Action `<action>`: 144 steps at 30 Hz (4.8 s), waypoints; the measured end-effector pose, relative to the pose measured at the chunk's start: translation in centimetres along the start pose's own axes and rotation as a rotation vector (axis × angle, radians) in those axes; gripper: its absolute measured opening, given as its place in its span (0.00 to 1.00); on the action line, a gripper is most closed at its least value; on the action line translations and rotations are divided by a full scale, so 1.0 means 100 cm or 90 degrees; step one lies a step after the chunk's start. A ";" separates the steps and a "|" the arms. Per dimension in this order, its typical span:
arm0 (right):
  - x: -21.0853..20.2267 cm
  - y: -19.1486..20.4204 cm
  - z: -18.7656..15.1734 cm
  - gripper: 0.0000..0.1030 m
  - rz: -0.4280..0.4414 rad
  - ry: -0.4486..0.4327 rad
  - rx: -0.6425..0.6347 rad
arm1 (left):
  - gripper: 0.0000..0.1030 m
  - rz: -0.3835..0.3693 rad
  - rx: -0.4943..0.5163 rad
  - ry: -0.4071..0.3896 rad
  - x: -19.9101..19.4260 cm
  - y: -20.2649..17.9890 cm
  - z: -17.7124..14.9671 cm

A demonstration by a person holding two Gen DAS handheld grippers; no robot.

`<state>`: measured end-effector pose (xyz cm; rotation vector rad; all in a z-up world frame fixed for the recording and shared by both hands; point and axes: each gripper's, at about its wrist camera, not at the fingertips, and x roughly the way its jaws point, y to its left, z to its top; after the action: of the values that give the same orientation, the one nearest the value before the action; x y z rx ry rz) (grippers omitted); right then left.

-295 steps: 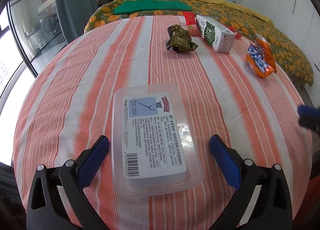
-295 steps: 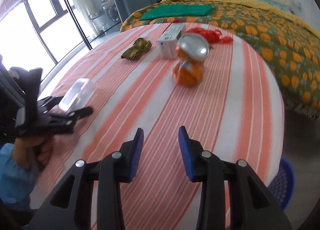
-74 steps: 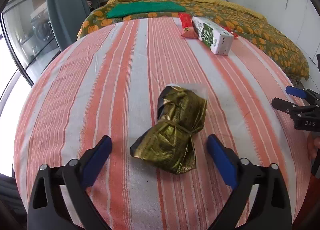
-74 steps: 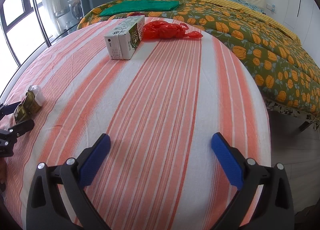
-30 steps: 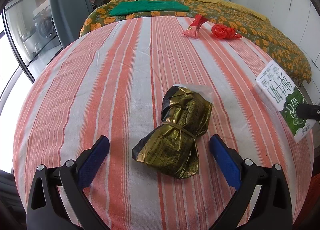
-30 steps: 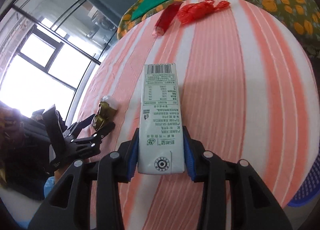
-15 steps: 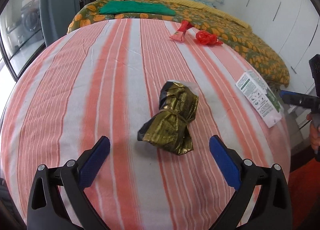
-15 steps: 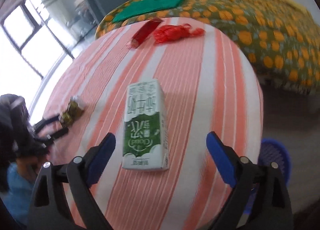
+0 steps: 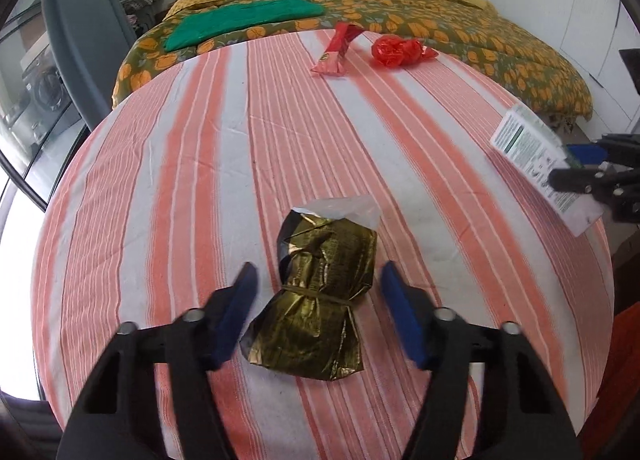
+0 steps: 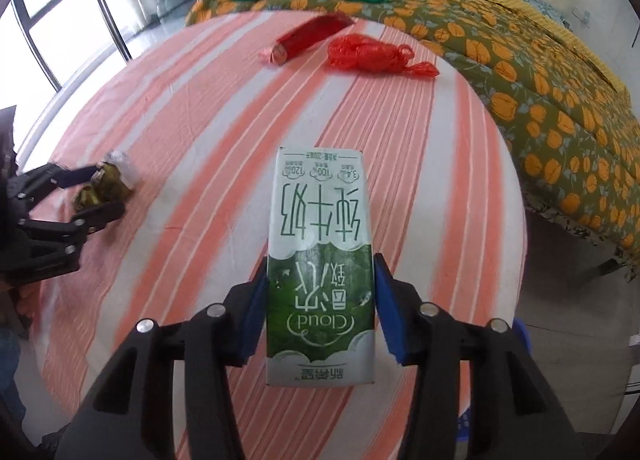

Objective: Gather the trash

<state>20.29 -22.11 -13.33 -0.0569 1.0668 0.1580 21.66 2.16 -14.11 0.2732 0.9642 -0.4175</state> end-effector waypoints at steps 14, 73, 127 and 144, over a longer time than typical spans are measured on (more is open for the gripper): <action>-0.077 -0.179 -0.106 0.46 0.028 -0.077 0.210 | 0.41 -0.167 -0.018 -0.073 -0.033 -0.112 0.030; -0.025 -0.029 -0.058 0.85 -0.028 -0.134 -0.004 | 0.93 0.010 -0.114 -0.050 -0.014 -0.049 -0.022; 0.055 0.015 0.003 0.95 -0.037 -0.083 0.010 | 0.22 -0.047 -0.066 0.042 0.013 0.036 0.049; 0.052 -0.028 0.065 0.95 0.048 -0.083 0.200 | 0.93 0.012 -0.048 -0.029 0.029 0.027 0.019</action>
<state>28.83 -23.59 -14.88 0.2730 0.9531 0.0599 25.70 3.20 -15.38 0.2038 0.9294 -0.3675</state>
